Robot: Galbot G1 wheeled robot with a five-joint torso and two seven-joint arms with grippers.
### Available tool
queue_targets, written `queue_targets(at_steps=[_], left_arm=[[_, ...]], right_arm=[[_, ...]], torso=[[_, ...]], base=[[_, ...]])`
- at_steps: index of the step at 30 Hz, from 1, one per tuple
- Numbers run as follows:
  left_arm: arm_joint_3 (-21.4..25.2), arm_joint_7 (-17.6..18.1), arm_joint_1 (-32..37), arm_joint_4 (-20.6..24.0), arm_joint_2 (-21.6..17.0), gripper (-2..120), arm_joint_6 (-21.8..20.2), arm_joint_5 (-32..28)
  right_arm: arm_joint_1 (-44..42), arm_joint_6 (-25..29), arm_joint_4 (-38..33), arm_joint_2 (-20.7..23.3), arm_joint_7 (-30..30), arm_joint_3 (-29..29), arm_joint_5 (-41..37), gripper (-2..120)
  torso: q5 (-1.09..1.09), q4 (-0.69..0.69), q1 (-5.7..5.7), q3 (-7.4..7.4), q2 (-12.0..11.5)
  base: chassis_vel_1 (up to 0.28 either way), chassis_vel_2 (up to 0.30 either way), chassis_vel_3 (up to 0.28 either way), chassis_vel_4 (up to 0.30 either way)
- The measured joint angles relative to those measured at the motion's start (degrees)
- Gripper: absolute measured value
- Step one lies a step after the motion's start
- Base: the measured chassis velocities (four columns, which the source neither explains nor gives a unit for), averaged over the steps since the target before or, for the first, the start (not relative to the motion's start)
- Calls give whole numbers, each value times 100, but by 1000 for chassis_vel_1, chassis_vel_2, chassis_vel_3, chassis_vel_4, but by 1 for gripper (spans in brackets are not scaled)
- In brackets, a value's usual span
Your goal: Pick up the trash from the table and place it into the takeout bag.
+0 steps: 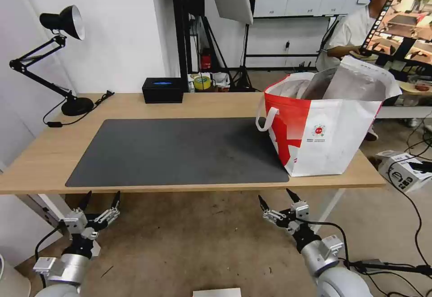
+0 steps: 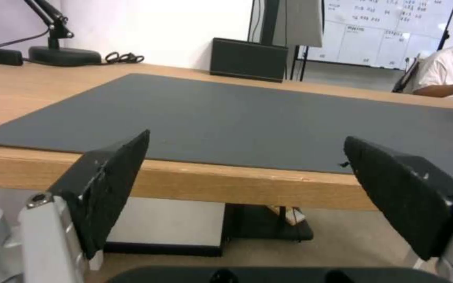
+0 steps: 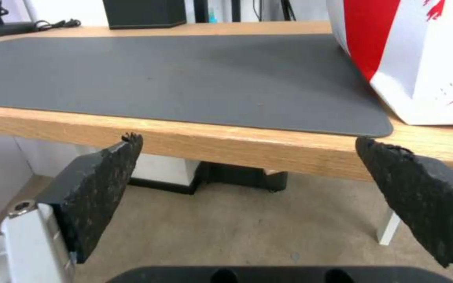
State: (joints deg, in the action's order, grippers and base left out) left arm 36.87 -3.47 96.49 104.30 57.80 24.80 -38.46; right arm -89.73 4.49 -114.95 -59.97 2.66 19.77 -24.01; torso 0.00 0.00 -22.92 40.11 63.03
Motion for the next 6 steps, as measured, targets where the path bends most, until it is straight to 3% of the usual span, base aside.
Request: queue_targets(at_steps=[6], left_arm=[[-2, 0, -2, 1, -2, 100, -2, 0]], right_arm=[[0, 0, 0, 0, 0, 0, 0, 100]], torso=[[0, 0, 0, 0, 0]], base=[[0, 0, 0, 0]])
